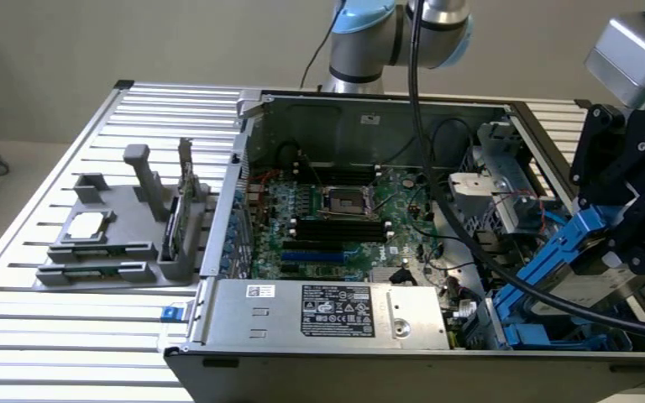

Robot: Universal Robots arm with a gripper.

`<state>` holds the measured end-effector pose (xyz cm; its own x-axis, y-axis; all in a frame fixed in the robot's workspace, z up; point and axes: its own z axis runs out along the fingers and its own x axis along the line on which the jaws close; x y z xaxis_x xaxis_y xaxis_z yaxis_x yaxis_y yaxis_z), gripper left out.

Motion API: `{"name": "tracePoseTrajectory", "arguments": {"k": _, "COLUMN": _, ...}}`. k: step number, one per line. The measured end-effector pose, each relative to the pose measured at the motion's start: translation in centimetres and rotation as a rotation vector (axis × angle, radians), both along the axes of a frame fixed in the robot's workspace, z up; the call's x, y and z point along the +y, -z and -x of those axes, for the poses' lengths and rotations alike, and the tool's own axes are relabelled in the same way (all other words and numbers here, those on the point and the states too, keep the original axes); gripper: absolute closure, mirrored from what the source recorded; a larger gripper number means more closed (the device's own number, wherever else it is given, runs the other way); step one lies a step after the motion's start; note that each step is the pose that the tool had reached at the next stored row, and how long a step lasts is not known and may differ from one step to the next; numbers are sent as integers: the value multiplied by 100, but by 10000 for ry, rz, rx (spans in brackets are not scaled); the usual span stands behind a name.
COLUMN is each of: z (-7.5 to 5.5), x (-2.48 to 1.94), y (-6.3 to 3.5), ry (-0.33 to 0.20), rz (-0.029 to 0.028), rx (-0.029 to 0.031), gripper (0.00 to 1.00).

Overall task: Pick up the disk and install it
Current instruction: 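Pick up the disk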

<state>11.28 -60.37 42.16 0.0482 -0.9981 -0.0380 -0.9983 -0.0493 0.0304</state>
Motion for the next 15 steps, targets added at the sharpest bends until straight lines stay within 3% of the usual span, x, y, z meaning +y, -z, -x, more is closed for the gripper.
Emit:
{"name": "tracePoseTrajectory", "arguments": {"k": 13, "z": 0, "x": -3, "y": 33, "ry": 0, "rz": 2, "rx": -1, "gripper": 66}}
{"name": "tracePoseTrajectory", "arguments": {"k": 15, "z": 0, "x": -3, "y": 37, "ry": 0, "rz": 10, "rx": 0, "gripper": 54}}
